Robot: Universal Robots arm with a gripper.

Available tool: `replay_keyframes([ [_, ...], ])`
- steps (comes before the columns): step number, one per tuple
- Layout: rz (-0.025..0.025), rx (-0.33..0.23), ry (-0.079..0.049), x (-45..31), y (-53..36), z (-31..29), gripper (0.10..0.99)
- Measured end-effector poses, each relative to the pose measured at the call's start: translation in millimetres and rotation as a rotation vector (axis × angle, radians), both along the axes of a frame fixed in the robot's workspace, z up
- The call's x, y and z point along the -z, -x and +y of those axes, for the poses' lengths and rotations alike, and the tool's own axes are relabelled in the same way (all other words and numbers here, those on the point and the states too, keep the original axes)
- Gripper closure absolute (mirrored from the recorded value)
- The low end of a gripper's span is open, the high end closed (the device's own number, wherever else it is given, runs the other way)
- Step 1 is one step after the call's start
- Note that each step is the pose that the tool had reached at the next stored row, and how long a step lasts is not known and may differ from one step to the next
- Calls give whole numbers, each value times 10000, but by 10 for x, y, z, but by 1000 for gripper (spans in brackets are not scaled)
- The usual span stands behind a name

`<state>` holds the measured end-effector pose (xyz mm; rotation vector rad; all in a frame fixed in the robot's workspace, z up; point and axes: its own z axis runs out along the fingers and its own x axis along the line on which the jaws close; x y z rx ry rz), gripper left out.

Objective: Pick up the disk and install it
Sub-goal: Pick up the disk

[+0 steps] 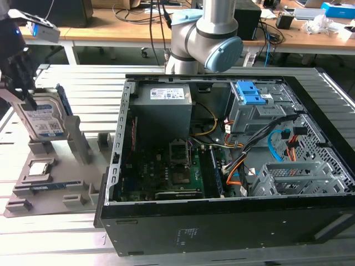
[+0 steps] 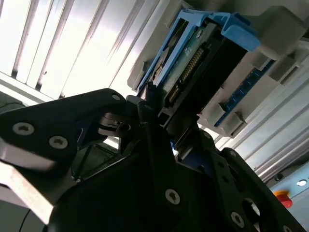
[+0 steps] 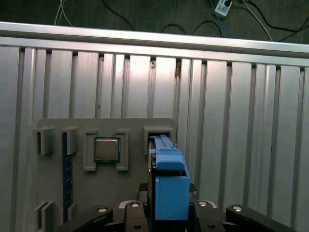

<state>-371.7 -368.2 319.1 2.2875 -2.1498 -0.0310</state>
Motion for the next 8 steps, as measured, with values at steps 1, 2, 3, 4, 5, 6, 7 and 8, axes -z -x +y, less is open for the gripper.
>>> replay_keyframes([
  [1,-15,-1,3,-163,-1,11,718],
  [2,-18,-2,4,-190,-1,12,718],
  [3,-21,-2,5,-212,-1,12,718],
  [4,-24,-1,5,-242,-1,14,718],
  [5,-27,-1,6,-263,-1,14,718],
  [6,-34,-1,5,-296,0,15,718],
  [7,-38,-1,6,-326,-1,17,718],
  [8,-43,-2,5,-346,-1,17,718],
])
